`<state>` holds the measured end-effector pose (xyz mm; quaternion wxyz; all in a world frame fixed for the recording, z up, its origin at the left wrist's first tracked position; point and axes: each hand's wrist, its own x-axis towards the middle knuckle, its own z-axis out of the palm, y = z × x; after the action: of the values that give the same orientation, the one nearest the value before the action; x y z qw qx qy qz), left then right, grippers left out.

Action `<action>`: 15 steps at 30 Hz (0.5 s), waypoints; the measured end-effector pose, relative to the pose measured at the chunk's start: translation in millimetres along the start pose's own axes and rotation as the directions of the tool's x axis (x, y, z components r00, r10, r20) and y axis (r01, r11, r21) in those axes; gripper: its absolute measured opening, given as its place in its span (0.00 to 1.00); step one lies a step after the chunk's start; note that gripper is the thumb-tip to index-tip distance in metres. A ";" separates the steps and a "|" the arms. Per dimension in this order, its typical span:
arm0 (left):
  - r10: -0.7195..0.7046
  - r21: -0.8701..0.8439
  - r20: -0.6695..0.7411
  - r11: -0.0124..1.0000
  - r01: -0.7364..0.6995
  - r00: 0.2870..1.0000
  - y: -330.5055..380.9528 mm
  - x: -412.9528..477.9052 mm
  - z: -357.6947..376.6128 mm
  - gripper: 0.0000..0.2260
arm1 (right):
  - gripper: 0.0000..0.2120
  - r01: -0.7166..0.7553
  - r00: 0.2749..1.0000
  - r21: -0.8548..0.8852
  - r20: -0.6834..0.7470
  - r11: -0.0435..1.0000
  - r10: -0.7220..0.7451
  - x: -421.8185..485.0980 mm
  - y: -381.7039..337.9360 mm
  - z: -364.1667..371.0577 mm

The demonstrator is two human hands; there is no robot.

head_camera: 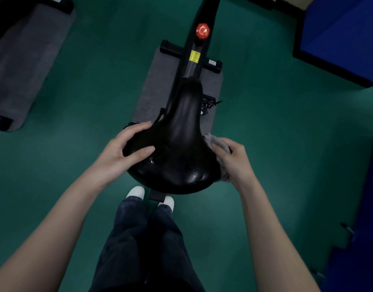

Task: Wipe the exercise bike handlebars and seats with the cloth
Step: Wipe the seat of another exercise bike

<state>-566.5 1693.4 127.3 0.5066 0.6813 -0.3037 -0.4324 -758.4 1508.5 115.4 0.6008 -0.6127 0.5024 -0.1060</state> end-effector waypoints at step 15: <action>-0.033 0.072 -0.005 0.997 0.033 0.999 1.2 -1.7 -1.3 0.35 | 0.11 0.202 0.850 -0.025 -0.491 0.979 -0.188 -78.7 9.4 42.4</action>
<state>-566.1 1695.1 129.2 0.4751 0.7047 -0.3070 -0.4283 -769.2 1595.8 133.9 0.4478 -0.6051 0.5723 -0.3253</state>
